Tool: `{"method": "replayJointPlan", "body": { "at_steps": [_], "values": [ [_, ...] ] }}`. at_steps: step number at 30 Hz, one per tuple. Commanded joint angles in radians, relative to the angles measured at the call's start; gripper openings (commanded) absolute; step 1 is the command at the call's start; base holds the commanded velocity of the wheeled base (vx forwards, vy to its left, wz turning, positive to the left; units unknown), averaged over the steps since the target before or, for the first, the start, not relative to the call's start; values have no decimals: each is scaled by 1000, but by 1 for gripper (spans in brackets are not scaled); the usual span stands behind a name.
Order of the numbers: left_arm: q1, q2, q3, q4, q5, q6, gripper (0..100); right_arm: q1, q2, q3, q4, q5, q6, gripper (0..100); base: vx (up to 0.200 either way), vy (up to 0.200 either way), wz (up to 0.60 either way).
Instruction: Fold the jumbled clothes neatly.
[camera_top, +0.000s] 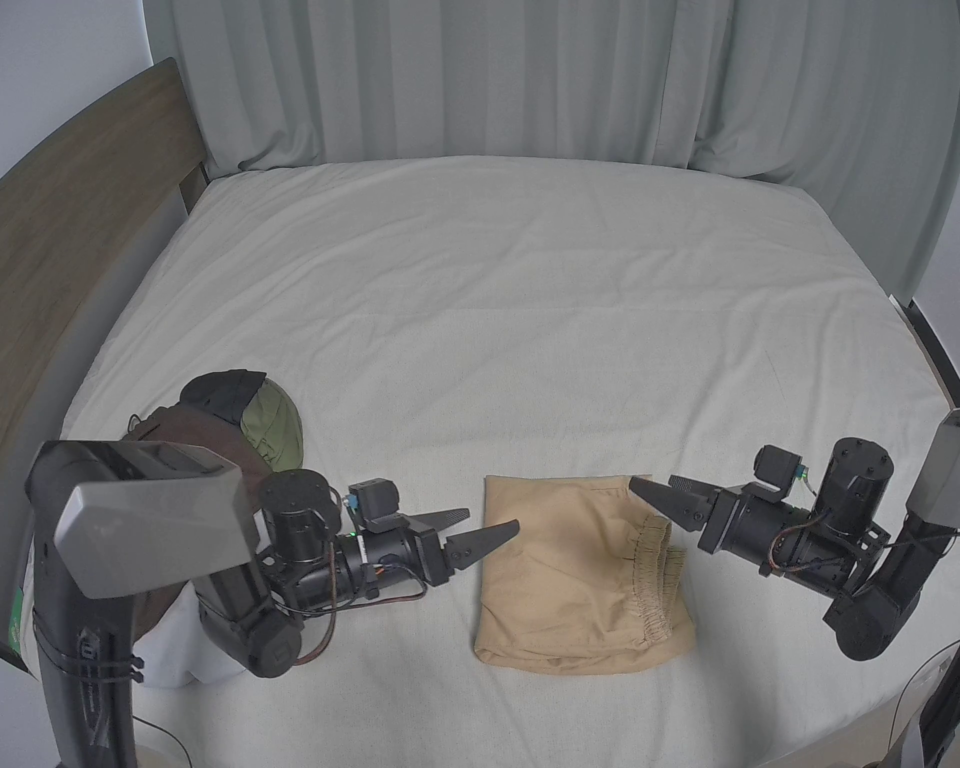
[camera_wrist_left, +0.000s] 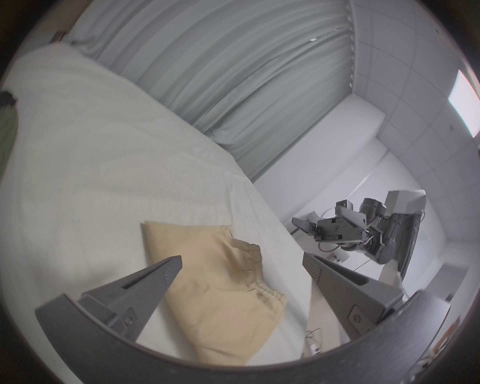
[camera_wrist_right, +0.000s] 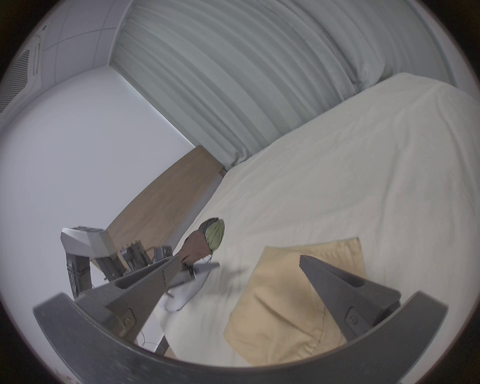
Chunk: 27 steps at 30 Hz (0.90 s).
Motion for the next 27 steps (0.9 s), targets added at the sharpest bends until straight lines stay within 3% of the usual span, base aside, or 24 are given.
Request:
{"method": "replayJointPlan", "body": {
  "at_steps": [1, 2, 7, 12, 21, 27],
  "values": [
    [76, -129, 95, -1, -14, 108, 100, 13, 20, 65, -1, 36, -3, 100, 0, 0, 0],
    [110, -149, 133, -1, -35, 192, 100, 22, 22, 83, -1, 51, -3, 100, 0, 0, 0],
    [192, -180, 211, -1, -88, 386, 100, 45, 114, 75, -2, 34, -3, 100, 0, 0, 0],
    [249, -178, 248, -1, -106, 459, 100, 54, 172, 65, -1, -4, -3, 100, 0, 0, 0],
    [324, -175, 228, 0, -141, 581, 100, 71, 205, 66, -1, -12, 2, 100, 0, 0, 0],
    [338, -158, 244, -1, -174, 605, 100, 86, 284, 74, -2, -10, -14, 100, 0, 0, 0]
  ]
}}
